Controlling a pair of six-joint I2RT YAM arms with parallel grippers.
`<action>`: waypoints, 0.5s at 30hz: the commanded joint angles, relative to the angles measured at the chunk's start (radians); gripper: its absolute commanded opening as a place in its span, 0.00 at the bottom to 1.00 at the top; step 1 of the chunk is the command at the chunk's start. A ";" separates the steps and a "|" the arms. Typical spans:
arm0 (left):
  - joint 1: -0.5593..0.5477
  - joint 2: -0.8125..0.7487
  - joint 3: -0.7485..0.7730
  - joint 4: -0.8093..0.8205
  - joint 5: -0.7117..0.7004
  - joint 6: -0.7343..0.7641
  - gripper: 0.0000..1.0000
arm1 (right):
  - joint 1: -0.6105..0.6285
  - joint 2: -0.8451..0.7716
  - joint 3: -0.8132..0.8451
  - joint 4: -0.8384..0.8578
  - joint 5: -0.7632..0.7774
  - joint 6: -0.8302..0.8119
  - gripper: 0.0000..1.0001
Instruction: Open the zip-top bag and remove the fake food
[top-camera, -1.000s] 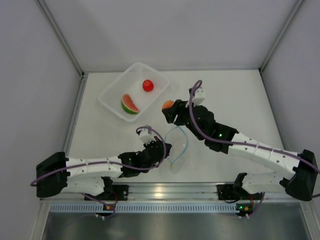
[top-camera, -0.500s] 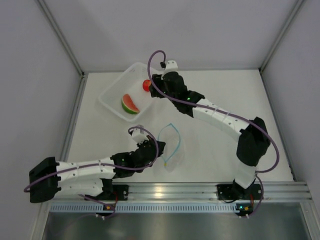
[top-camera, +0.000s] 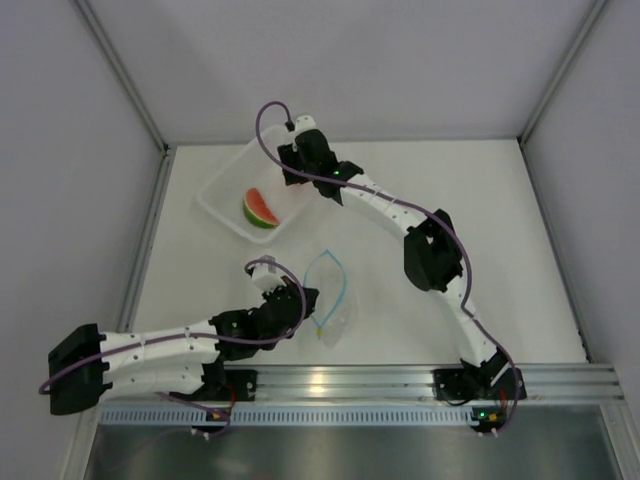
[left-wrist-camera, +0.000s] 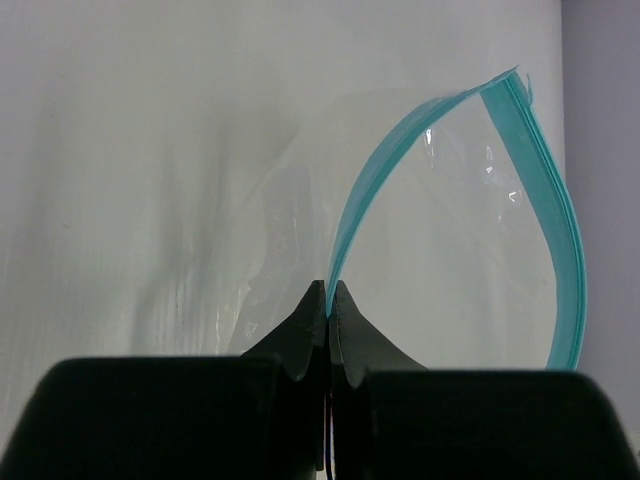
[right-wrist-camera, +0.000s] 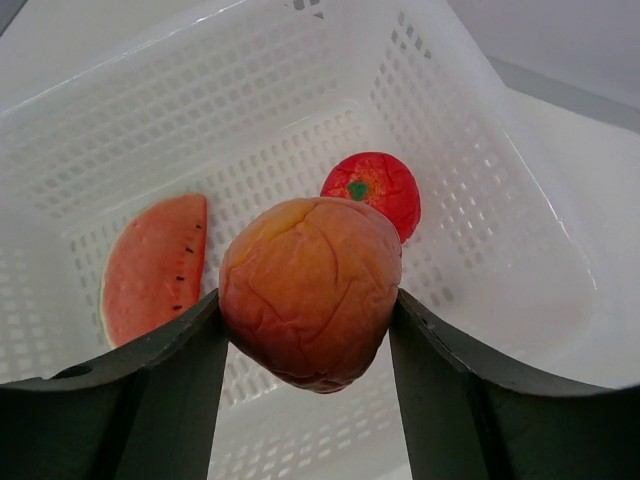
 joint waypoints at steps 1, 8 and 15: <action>0.003 -0.014 -0.009 -0.013 -0.017 -0.019 0.00 | -0.027 0.054 0.123 -0.009 -0.047 -0.070 0.60; 0.007 -0.057 -0.003 -0.030 -0.035 0.006 0.00 | -0.030 0.047 0.117 -0.001 -0.061 -0.075 0.92; 0.019 -0.074 0.039 -0.055 -0.042 0.069 0.00 | -0.042 -0.150 -0.062 0.045 -0.046 -0.072 1.00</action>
